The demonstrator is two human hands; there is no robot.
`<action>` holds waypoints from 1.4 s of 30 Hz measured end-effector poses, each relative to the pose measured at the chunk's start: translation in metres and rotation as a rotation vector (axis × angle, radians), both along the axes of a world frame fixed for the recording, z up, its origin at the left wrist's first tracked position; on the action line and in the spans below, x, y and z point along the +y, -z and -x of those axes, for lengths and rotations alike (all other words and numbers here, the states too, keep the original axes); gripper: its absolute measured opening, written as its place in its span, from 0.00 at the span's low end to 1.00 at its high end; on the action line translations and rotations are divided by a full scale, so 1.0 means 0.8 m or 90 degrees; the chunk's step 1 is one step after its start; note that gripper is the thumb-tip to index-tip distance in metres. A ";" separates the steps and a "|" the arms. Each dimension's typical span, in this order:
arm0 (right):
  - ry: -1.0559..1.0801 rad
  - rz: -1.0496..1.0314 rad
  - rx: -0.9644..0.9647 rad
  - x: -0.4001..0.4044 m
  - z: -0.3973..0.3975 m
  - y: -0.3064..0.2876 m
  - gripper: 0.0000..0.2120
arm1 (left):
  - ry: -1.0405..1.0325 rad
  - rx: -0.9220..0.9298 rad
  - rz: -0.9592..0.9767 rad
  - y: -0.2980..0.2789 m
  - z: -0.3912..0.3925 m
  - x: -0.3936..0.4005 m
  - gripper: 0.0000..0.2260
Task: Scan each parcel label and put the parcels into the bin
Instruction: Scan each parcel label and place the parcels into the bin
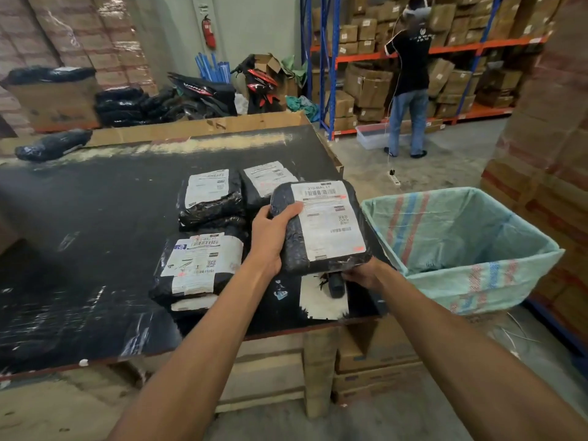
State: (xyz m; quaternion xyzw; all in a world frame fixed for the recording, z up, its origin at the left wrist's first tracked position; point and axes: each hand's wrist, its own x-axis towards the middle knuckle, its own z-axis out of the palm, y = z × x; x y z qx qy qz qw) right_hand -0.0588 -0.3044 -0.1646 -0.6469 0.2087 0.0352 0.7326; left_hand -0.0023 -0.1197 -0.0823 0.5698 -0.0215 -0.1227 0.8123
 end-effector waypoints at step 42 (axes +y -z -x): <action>0.069 0.107 0.556 -0.532 -0.113 0.326 0.29 | 0.012 -0.386 -0.905 0.169 -0.183 -0.392 0.19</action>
